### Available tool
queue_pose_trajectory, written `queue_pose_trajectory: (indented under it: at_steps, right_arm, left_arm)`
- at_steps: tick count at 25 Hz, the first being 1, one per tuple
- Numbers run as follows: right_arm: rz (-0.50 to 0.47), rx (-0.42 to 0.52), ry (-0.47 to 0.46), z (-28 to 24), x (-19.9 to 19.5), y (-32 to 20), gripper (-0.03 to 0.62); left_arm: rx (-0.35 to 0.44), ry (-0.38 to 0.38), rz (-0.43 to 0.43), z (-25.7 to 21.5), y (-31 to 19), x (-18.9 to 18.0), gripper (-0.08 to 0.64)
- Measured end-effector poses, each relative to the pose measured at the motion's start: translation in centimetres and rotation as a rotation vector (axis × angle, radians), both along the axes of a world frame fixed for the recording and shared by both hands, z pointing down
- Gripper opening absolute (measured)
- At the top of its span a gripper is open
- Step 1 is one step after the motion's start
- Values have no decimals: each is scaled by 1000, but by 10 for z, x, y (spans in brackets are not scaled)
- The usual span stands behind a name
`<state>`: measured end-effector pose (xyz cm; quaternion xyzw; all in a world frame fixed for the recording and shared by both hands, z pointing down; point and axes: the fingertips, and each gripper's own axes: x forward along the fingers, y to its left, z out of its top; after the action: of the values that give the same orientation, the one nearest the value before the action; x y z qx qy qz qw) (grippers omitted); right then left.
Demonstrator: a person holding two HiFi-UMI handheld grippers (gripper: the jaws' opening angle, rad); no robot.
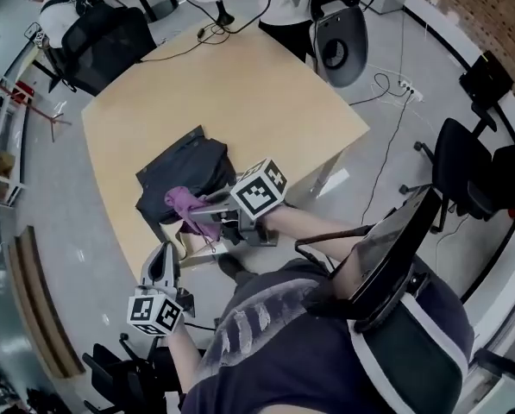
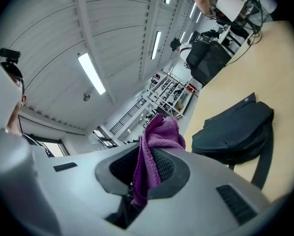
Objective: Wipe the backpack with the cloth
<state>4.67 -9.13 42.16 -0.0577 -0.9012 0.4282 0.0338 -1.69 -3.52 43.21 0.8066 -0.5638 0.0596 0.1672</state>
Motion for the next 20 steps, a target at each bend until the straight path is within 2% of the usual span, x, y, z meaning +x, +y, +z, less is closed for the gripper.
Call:
queue_pose_trajectory:
  at_steps: [4,10,16,20]
  right_arm:
    - [-26,-5,5,1,34,14,31]
    - [-48,7,-8,-4,54,32,31]
    - [-42,118,-12,-17,57,61,31]
    - [-43,164,8,-9,88,82,31]
  left_arm:
    - [-31,-6,-16,2,23,42,6]
    - [-33,-23,-45,-2,47,61,6]
    - [-10,-39,-54,-12,72,58,6]
    - [-21,-26,0,0,82,83,6]
